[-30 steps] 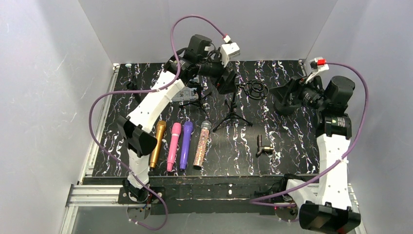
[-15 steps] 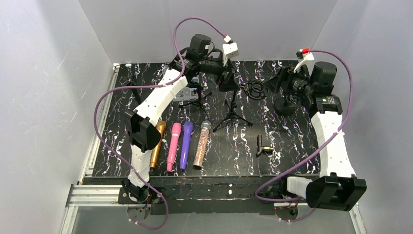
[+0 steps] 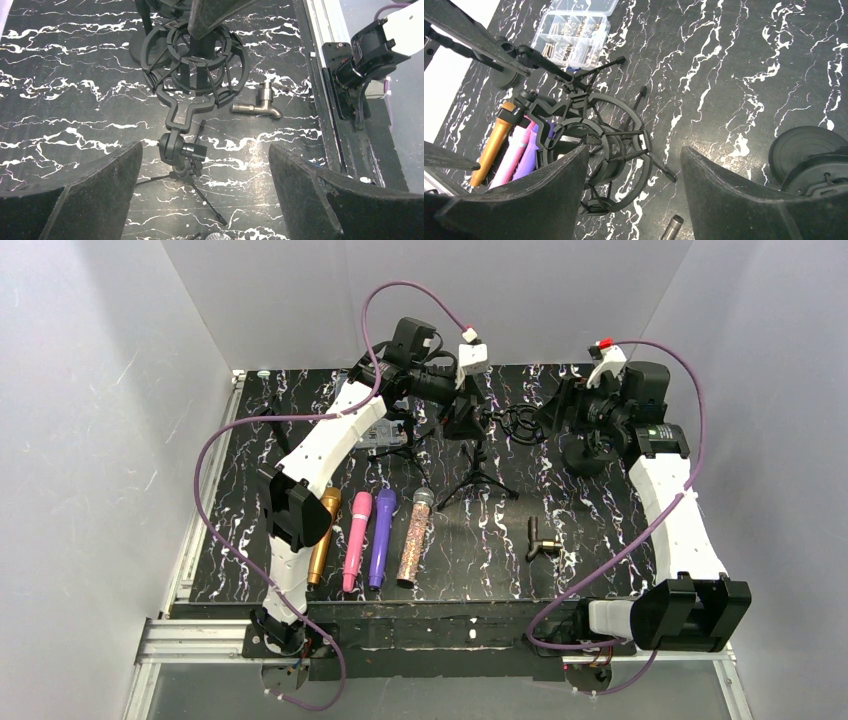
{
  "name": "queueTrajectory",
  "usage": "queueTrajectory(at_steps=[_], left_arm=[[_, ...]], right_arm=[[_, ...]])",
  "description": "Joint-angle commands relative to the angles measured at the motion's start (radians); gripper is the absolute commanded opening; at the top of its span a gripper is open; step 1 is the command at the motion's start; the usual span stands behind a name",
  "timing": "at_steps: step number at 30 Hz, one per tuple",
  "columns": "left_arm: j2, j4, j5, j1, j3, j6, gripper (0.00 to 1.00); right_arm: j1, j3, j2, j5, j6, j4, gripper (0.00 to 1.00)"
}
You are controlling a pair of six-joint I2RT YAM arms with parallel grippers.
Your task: Remove the microphone from the stand
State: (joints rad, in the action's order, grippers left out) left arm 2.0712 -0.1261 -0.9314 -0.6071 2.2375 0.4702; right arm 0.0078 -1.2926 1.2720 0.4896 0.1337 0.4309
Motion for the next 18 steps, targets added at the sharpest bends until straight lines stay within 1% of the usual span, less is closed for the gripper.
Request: queueTrajectory(at_steps=[1,5,9,12,16,18], left_arm=[[-0.025,-0.075,-0.055,-0.002,-0.007,0.108,0.98],[-0.004,-0.052,-0.024,-0.002,-0.007,0.146,0.98],[0.018,-0.025,-0.02,-0.007,-0.003,0.147,0.98],[0.033,0.031,0.005,-0.015,-0.006,0.132,0.98],[0.059,0.104,0.036,-0.023,0.007,0.098,0.98],[0.073,0.11,0.036,-0.024,0.03,0.087,0.97]], right_arm=[[0.032,-0.031,0.005,-0.02,-0.033,0.005,0.75],[0.035,-0.028,0.01,-0.014,-0.032,0.006,0.75],[0.038,-0.028,0.013,-0.013,-0.038,0.009,0.75],[0.038,-0.027,0.018,-0.014,-0.04,0.008,0.73],[0.039,-0.029,0.025,-0.007,-0.039,0.008,0.68],[0.04,-0.033,0.027,-0.004,-0.038,0.009,0.65]])
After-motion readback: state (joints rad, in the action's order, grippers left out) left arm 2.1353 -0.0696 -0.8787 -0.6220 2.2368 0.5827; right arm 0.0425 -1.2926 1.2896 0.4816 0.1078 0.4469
